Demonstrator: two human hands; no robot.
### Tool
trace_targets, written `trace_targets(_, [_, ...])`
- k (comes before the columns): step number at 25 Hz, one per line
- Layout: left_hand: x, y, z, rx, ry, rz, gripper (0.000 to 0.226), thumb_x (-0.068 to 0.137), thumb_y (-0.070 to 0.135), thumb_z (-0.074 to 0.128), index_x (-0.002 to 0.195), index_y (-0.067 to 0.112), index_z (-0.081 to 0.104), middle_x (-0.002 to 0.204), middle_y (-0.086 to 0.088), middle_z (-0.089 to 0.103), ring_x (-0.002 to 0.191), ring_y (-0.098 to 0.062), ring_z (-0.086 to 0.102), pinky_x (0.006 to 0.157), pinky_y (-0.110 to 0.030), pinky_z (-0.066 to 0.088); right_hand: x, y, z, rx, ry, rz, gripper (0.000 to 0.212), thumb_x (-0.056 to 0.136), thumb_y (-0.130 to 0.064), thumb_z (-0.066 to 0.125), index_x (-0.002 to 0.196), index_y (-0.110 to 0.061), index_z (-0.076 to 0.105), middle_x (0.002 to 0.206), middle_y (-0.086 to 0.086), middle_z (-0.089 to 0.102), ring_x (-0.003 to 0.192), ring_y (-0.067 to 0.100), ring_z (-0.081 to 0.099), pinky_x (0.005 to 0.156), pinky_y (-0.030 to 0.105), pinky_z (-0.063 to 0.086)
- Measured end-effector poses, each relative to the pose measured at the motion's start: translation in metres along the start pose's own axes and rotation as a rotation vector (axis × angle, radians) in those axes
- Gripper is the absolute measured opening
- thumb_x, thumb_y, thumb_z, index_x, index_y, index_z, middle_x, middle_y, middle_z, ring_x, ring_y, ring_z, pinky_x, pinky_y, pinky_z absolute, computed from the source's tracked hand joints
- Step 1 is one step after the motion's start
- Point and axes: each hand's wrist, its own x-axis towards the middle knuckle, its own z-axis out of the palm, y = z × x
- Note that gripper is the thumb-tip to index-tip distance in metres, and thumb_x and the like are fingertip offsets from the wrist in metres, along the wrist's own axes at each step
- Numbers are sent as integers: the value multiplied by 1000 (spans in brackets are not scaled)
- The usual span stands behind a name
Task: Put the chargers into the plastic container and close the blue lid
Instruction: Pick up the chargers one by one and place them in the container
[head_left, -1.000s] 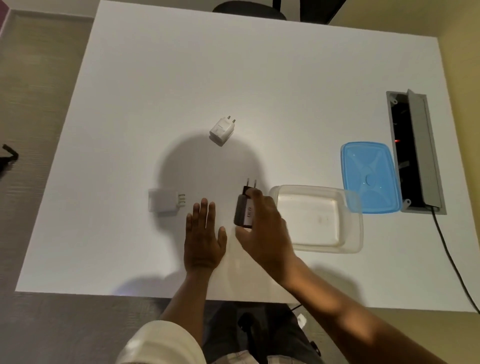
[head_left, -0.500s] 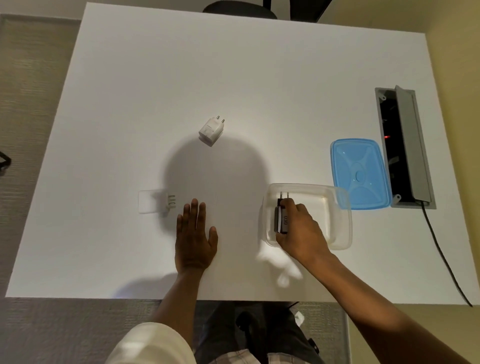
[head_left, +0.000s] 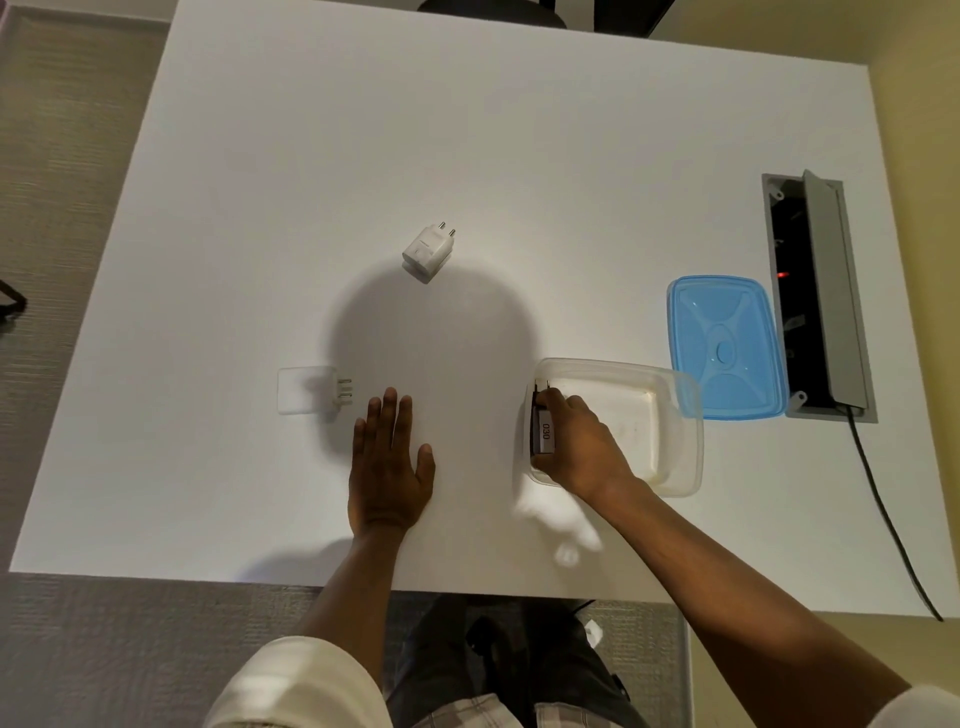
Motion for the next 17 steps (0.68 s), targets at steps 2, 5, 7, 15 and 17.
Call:
trace_targets(2, [0, 0, 0, 3, -5, -2, 68, 94, 38, 34, 156, 15, 18, 165, -6, 15, 154, -24, 10, 125, -43, 14, 1, 3, -1, 22, -18, -13, 63, 71, -21, 71, 128, -25, 45, 103, 6, 52, 86, 31, 62, 72, 41, 54])
trace_targets(5, [-1, 1, -1, -3, -2, -5, 68, 94, 38, 34, 156, 15, 18, 165, -6, 15, 154, -24, 10, 125, -43, 14, -2, 2, -5, -11, 3, -13, 56, 76, -18, 70, 128, -19, 48, 108, 8, 55, 92, 33, 62, 74, 39, 52])
trace_targets(7, [-2, 1, -1, -6, -2, 0, 68, 94, 38, 34, 156, 15, 17, 165, -6, 14, 154, -24, 10, 125, -44, 14, -7, -6, -16, 26, 147, 28, 44, 81, -18, 68, 122, -16, 52, 109, 8, 59, 92, 31, 62, 75, 38, 51])
trace_targets(15, [-1, -1, -1, -11, -14, -10, 68, 96, 39, 38, 156, 18, 15, 166, -3, 13, 154, -21, 8, 126, -42, 12, 71, -99, -72, 196, 293, -149, 41, 83, -29, 69, 117, -12, 56, 91, 2, 68, 79, 19, 62, 71, 29, 45])
trace_targets(17, [-1, 0, -2, -17, -18, -21, 67, 96, 40, 38, 156, 20, 15, 165, -1, 13, 154, -21, 9, 126, -40, 9, 120, -121, -77, 141, 118, -118, 53, 79, -35, 71, 121, -9, 51, 97, 10, 69, 86, 28, 67, 77, 35, 53])
